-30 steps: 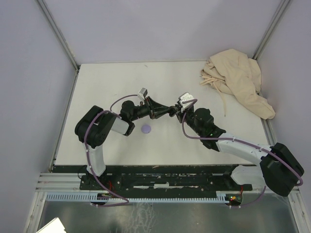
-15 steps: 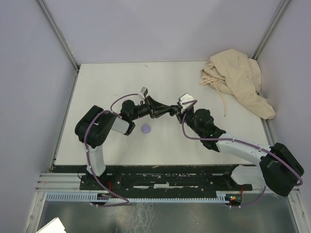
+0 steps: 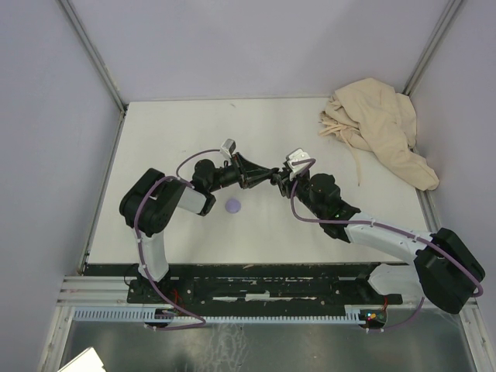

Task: Insert the wireless bluetooth earbuds into the charging case
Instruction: Place the earbud in the charging case, then close the charging case.

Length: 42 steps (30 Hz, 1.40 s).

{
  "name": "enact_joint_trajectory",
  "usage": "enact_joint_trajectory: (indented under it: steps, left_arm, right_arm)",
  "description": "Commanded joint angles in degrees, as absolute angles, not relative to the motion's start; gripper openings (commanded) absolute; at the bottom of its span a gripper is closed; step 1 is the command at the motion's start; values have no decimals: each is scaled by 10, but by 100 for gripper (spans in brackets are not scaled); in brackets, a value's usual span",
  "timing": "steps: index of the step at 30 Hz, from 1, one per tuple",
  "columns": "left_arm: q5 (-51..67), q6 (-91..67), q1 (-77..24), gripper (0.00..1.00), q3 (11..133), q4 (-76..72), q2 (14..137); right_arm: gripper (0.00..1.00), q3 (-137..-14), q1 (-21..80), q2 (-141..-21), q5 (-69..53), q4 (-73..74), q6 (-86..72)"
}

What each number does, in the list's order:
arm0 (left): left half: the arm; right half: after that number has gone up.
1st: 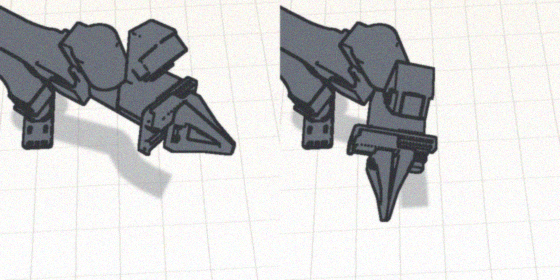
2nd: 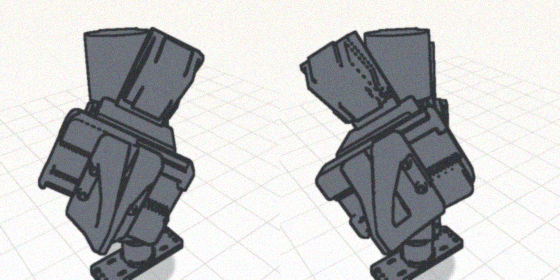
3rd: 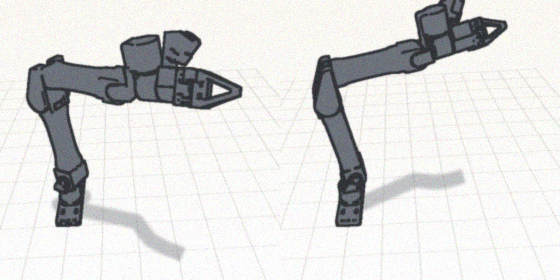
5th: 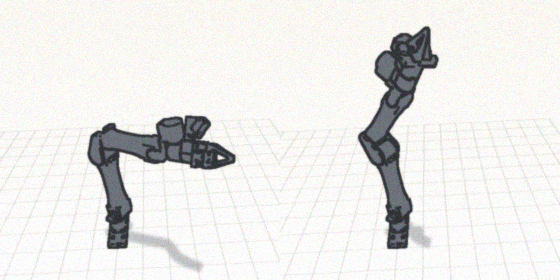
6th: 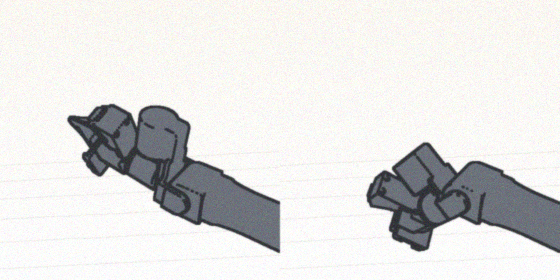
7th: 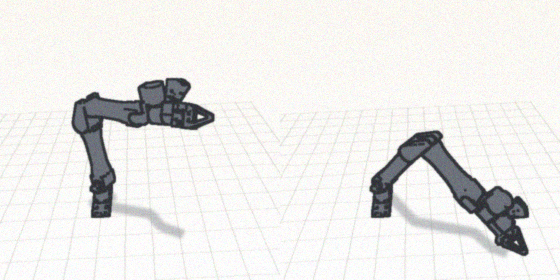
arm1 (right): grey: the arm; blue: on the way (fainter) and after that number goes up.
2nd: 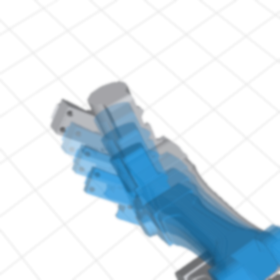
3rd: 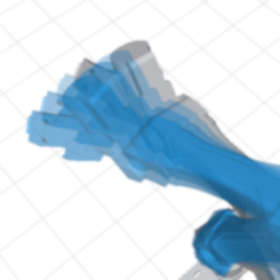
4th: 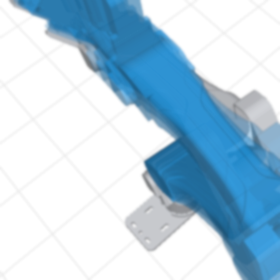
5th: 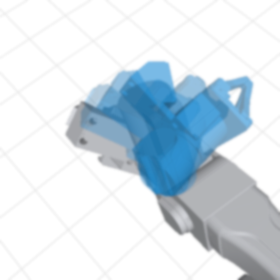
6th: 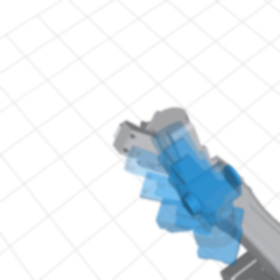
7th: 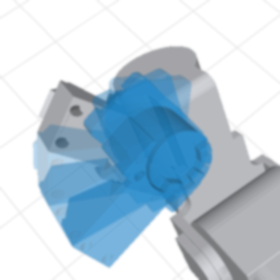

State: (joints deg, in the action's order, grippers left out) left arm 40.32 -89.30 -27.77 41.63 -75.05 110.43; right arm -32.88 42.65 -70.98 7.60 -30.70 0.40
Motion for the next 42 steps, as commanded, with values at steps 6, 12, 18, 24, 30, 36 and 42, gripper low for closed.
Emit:
enact_joint_trajectory:
  steps: [6, 12, 18, 24, 30, 36, 42]
  left_arm:
    - [378, -916, -280, 3, 433, -770, 1096]
    - [330, -930, -279, 3, 429, -755, 1095]
    - [238, -971, -280, 3, 407, -738, 1079]
    - [153, -995, -287, 3, 403, -639, 1020]
    - [118, -1002, -294, 3, 406, -577, 985]
    - [115, -1019, -303, 3, 406, -570, 988]
    - [121, -1033, -306, 3, 397, -584, 994]
  right_arm:
    - [61, -330, 429, -635, 123, -340, -30]
    - [65, -411, 429, -590, 169, -124, -35]
    - [62, -417, 429, -611, 184, -85, -37]
    - [71, -403, 444, -673, 206, -141, -41]
    - [75, -410, 472, -743, 232, -205, -26]
    - [79, -418, 498, -823, 286, -313, 12]
    - [80, -446, 511, -891, 318, -366, 45]
